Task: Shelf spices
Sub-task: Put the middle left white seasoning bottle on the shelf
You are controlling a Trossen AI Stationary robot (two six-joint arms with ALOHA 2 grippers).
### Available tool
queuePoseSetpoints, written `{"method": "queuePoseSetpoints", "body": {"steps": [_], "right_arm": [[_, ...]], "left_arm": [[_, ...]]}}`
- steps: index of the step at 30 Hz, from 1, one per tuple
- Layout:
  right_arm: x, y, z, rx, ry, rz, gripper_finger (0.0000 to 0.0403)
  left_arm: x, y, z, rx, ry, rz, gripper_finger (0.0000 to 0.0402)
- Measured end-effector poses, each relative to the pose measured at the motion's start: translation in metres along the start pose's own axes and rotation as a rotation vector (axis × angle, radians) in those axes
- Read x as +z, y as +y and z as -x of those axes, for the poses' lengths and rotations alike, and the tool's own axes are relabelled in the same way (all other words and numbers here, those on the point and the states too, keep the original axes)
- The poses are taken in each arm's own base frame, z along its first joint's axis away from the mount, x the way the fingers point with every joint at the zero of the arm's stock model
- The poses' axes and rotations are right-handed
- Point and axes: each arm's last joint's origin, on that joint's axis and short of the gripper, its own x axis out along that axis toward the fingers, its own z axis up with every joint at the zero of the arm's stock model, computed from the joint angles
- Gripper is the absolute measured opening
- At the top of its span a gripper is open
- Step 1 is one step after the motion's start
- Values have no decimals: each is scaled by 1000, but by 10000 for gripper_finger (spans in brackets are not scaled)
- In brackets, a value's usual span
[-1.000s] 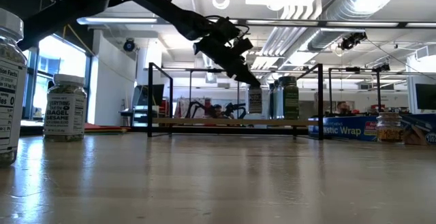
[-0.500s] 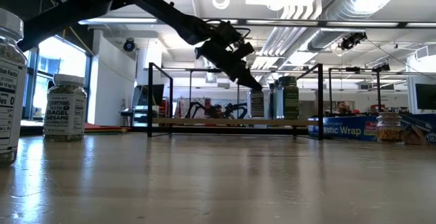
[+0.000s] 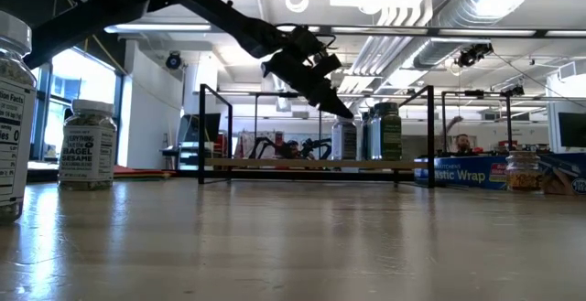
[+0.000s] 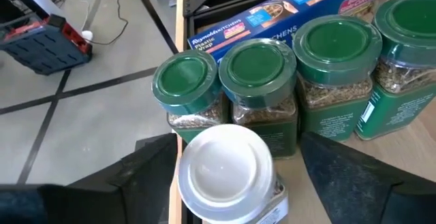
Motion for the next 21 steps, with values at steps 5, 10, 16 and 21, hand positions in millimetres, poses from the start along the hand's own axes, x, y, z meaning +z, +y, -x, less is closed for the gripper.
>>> {"method": "queuePoseSetpoints", "body": {"steps": [5, 10, 16, 21], "right_arm": [[0, 0, 0, -1, 1, 5, 255], [-1, -1, 0, -6, 3, 15, 255], [-3, -5, 0, -30, 18, 81, 255], [-6, -11, 0, -71, 25, 122, 255]], "left_arm": [[10, 0, 10, 17, -10, -18, 316], [34, -2, 36, 28, -32, -35, 317], [36, -16, 48, -55, 82, -3, 288], [17, -25, 32, -47, 250, 25, 212]]}}
